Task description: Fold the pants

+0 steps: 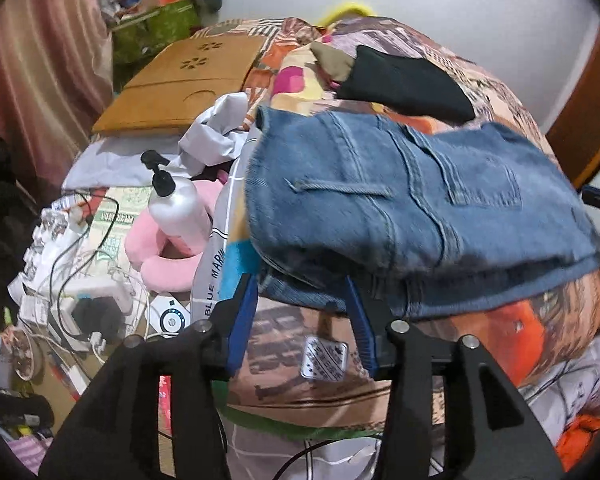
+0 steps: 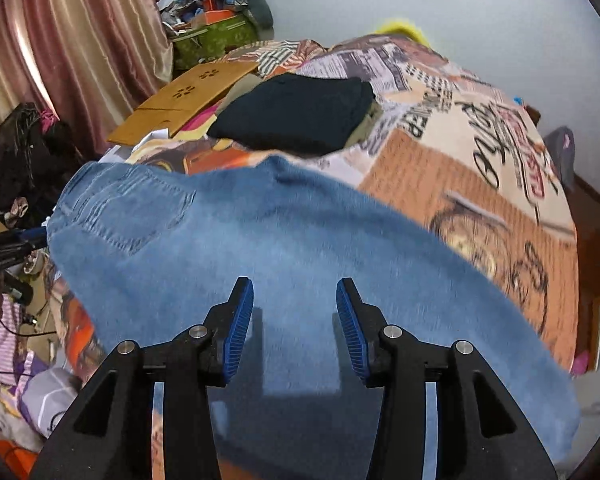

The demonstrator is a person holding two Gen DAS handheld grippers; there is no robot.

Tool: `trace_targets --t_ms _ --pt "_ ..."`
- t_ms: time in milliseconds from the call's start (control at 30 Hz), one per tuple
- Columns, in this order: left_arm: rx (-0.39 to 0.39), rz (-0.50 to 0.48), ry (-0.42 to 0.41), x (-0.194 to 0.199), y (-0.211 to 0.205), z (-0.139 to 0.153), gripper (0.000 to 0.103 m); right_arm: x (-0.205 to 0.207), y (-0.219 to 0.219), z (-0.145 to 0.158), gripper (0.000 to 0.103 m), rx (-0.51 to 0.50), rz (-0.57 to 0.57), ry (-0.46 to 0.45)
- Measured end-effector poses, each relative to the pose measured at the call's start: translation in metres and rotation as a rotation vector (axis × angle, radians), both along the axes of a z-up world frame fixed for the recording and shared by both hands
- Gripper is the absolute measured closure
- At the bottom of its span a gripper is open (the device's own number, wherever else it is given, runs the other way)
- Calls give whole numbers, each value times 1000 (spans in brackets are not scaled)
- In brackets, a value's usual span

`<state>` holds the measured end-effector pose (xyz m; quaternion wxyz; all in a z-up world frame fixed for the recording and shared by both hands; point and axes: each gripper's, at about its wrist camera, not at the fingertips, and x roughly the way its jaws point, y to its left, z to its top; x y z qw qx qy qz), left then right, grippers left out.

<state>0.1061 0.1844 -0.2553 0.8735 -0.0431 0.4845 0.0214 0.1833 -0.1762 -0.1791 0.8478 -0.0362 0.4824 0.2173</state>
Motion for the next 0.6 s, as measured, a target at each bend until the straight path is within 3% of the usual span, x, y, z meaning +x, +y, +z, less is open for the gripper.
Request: trace_targets --t_ms 133,233,300,367,467,600 --pt "9 6 3 9 -8 -11 51 -13 -1 -9 62 24 -6 17" --pt "98 62 5 20 -13 -22 51 -17 -5 -17 57 26 -29 21" --pt "108 89 2 25 -13 -25 51 -19 -8 -24 57 28 -41 46" --pt "78 116 -26 24 -8 -21 59 -23 -10 -26 57 35 -42 40" --pt "46 173 -58 17 5 -12 81 -30 -8 -25 57 11 -30 25" --pt "-10 205 -67 10 19 -8 81 -32 -11 -26 56 24 -29 21"
